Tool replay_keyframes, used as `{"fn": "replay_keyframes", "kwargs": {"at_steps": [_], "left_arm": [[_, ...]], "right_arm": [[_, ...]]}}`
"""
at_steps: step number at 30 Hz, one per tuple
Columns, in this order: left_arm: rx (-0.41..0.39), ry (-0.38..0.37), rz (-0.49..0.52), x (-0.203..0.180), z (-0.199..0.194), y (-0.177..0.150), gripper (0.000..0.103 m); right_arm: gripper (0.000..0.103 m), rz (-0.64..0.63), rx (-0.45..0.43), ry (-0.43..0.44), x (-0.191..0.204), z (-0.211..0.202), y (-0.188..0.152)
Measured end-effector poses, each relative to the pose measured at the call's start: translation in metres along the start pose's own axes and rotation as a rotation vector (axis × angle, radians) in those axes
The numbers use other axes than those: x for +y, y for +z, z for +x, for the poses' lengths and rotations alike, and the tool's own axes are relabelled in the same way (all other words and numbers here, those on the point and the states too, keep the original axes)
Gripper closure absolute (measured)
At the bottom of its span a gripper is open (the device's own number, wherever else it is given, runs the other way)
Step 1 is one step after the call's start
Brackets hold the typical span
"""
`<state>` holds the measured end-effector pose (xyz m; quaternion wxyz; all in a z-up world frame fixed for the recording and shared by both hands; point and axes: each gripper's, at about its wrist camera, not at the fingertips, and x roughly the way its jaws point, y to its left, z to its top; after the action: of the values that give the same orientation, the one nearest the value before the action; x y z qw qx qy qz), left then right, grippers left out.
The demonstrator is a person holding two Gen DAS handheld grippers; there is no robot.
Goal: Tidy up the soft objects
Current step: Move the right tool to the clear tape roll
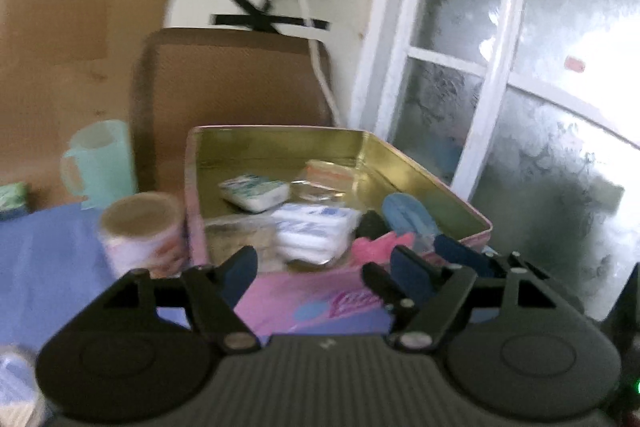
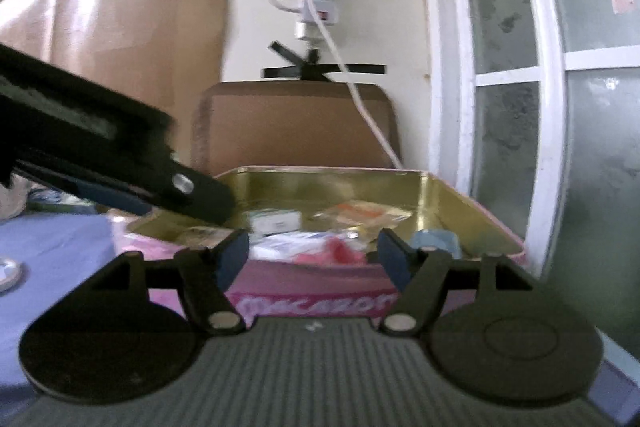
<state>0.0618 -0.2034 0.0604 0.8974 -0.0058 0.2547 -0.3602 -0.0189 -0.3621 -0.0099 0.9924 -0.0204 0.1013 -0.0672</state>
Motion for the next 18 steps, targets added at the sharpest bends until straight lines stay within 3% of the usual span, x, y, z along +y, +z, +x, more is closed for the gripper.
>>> {"fn": "replay_keyframes", "kwargs": {"at_steps": [6, 10, 14, 18], "left_arm": [[0.074, 0.13, -0.09, 0.062, -0.048, -0.056, 0.027], [0.13, 0.188, -0.188, 0.1, -0.083, -0.102, 0.027], [0.08, 0.274, -0.25, 0.124, -0.119, -0.123, 0.027], [0.03, 0.426, -0.378, 0.161, -0.143, -0.127, 0.028]], "right_arm": [[0.03, -0.068, 0.075, 0.166, 0.033, -0.004, -0.001], [0.03, -0.102, 0.185, 0.37, 0.071, 0.002, -0.001], [0.029, -0.117, 0.267, 0.534, 0.116, 0.013, 0.003], [0.023, -0.194, 0.287, 0.653, 0.167, 0.019, 0.007]]}}
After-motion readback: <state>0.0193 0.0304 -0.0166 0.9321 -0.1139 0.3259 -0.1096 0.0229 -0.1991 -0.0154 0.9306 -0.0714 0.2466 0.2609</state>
